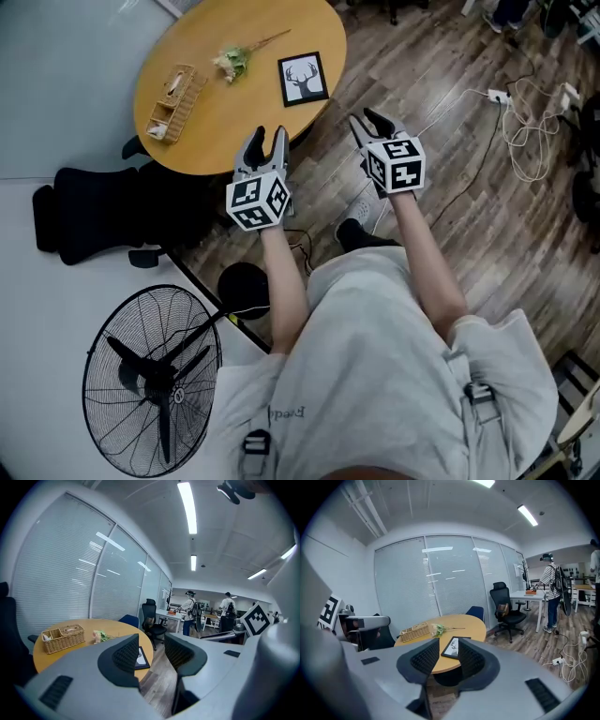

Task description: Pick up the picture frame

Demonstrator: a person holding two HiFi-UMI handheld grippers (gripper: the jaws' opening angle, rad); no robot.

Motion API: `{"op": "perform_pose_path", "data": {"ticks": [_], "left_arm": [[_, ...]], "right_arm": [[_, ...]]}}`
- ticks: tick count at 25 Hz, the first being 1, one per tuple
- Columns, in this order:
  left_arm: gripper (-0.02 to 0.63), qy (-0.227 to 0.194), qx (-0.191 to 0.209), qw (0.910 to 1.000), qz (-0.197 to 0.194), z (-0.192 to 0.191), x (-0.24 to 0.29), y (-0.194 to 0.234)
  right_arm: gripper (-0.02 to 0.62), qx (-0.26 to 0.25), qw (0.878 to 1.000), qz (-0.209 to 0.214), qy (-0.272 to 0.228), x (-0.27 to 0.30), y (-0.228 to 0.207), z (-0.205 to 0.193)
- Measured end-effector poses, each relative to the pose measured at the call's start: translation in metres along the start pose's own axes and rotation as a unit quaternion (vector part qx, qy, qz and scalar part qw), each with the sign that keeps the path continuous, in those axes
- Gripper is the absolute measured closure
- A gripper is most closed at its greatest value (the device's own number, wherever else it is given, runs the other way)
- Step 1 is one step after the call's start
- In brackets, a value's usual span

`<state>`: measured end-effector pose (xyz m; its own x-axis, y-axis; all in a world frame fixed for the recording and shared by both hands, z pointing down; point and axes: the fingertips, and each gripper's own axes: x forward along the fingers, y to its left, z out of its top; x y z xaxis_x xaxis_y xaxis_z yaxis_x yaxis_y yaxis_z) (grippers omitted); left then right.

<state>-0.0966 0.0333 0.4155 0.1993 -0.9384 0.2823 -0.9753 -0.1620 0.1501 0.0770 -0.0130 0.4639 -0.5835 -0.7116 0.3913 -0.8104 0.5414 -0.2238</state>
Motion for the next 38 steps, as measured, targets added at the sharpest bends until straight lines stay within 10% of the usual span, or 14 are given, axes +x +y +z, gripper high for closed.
{"op": "perform_pose_path", "data": {"ticks": [12,23,38], "left_arm": [[0.419,0.073,0.088,0.9934,-0.004,0.012,0.092,0.029],[0.419,0.097,0.061,0.9932,0.02,0.002,0.129,0.067],[0.42,0.099,0.049,0.9928,-0.047,0.011,0.218,0.079]], "right_arm": [[0.468,0.069,0.998,-0.003,-0.011,0.095,-0.038,0.026],[0.467,0.097,0.995,-0.008,0.007,0.131,-0.065,0.026],[0.467,0.103,0.991,-0.082,0.014,0.158,-0.11,0.036]]}}
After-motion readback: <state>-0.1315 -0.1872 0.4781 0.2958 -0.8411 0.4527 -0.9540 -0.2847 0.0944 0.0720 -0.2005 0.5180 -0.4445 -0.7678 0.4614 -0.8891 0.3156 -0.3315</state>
